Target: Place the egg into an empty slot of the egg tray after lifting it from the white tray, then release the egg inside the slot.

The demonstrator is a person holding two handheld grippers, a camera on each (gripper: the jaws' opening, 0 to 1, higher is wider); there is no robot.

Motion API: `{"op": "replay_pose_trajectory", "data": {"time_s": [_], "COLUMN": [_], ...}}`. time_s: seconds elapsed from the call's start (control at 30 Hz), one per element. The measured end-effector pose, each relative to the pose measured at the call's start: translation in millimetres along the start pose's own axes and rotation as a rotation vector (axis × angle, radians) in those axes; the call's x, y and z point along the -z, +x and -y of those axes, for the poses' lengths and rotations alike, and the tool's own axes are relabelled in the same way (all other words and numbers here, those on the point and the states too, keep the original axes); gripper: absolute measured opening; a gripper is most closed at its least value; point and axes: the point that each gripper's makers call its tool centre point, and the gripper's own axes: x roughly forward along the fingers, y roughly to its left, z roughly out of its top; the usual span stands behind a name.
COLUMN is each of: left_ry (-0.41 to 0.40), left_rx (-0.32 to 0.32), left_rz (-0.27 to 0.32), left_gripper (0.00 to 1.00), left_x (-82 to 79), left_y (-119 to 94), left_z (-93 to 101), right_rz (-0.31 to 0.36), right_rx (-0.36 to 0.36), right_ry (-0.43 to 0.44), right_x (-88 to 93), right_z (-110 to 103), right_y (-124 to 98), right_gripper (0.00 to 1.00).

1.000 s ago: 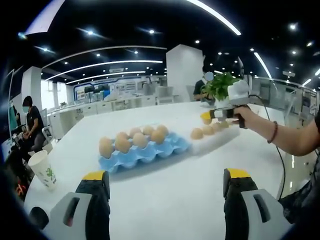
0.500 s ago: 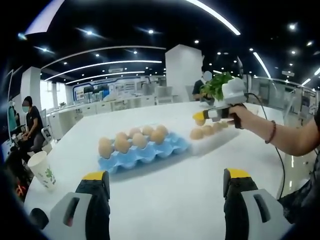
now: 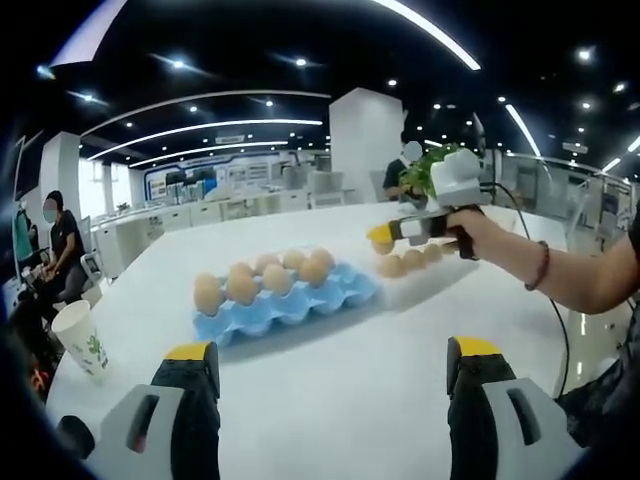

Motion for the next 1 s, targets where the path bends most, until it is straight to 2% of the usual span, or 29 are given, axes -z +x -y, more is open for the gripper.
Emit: {"op": "replay_pose_trajectory", "data": {"time_s": [0.6,1.0], "left_ry": [-0.011,-0.019], "left_rx": [0.004,-0.021], "left_rz": [-0.005,-0.004], "left_gripper": [0.96,0.96], "left_x": [4.5,6.9], "left_y": [1,-7], "left_z": [-2.8,-14.3], "right_rz": [-0.005,-0.004], "right_rx": [-0.093,-0.161], "right_ry": [-0.004,-0.018], "right_x": [1.5,5.3], "right_z": [-43,-70], "right_y": [15,29], "right_gripper": [0.27,0.27]}}
